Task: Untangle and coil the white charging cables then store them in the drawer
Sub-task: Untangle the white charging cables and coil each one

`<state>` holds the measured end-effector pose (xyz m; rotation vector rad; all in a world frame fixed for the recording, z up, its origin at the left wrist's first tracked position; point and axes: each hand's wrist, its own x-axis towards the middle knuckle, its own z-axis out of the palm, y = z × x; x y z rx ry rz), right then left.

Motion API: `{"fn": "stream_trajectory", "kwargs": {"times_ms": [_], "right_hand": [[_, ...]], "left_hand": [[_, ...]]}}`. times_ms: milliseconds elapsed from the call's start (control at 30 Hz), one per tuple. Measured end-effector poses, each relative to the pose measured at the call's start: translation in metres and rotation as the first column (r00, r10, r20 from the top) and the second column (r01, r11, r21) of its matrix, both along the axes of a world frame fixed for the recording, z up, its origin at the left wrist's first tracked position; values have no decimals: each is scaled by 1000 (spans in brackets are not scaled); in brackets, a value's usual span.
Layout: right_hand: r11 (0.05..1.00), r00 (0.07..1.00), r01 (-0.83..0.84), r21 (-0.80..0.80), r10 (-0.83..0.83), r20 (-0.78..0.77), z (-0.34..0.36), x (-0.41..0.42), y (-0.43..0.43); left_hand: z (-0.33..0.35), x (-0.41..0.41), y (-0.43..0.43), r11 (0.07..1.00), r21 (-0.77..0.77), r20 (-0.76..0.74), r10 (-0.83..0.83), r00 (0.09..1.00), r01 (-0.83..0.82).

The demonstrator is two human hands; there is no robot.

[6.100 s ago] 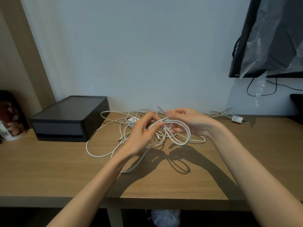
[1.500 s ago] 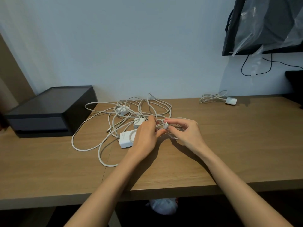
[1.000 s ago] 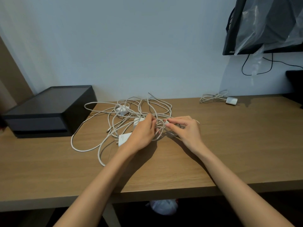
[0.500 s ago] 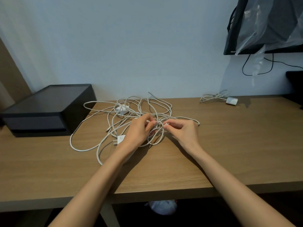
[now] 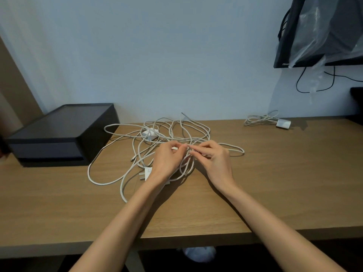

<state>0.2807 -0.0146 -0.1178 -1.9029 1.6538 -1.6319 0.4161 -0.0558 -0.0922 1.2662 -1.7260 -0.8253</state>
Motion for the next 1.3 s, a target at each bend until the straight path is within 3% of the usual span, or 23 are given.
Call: {"fn": "stream_trajectory", "kwargs": {"times_ms": [200,367,567,700,1300], "right_hand": [[996,998,-63,69,62,5,0,1,0],[998,983,-24,51,14,184,5,0,2],[999,979,-37,5,35,200,3,0,1],[999,975,-42,-13,44,220,2,1,-2],[995,995,-28,-94,18,-101,4,11,-5]], "left_hand": [[-2,3,-4,1000,1,-62,-14,998,15],[-4,3,-6,999,14,-72,-37,997,38],[-2,2,-4,998,-33,-14,-54,998,53],[-2,3,-7,999,-42,-51,-30,998,28],[-2,8,0,1000,-18,-119,-4,993,2]]}}
